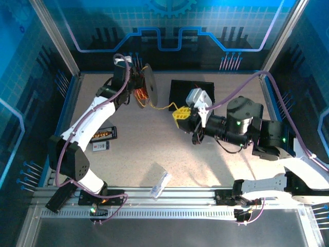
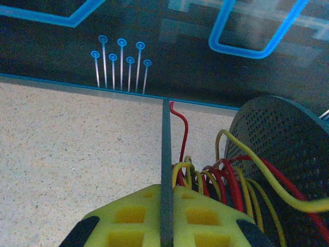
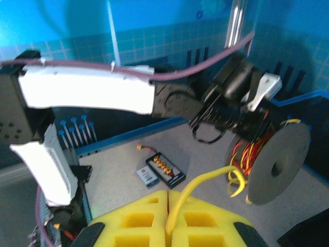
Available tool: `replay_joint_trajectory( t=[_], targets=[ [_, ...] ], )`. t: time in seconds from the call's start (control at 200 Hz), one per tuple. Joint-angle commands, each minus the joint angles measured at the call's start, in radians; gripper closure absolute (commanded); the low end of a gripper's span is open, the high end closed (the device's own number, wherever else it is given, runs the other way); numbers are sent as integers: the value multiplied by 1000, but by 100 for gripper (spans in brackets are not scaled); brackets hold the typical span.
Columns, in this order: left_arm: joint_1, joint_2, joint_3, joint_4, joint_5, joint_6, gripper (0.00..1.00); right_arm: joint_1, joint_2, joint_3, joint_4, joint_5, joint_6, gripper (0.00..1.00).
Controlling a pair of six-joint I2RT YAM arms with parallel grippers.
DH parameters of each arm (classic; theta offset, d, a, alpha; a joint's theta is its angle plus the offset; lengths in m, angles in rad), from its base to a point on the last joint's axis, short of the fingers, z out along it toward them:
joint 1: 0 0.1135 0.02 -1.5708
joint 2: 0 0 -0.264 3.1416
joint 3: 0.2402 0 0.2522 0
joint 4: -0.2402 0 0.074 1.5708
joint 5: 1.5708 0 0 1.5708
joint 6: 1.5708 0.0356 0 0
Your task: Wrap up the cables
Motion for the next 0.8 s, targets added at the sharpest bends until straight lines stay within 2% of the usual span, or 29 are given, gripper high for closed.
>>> replay_joint_trajectory(
  t=[0.0,0.18,0.3,0.44,0.61,0.791],
  targets=[
    [-23,10,-8,74,-87,123,100,-36,4,96,149,-50,-54,100],
    [-60,26,-25,59,-90,165,100,-174,31,160,204,-91,-29,100],
    [-88,26,-47,57,-107,202,100,-322,59,218,205,-107,42,100],
    [-161,9,-98,94,-171,272,100,-509,130,317,153,-136,173,100],
    [-267,1,-175,143,-262,366,100,-719,204,379,156,-268,327,100],
    [-345,-42,-291,218,-287,412,100,-921,254,357,216,-406,474,100]
  ],
)
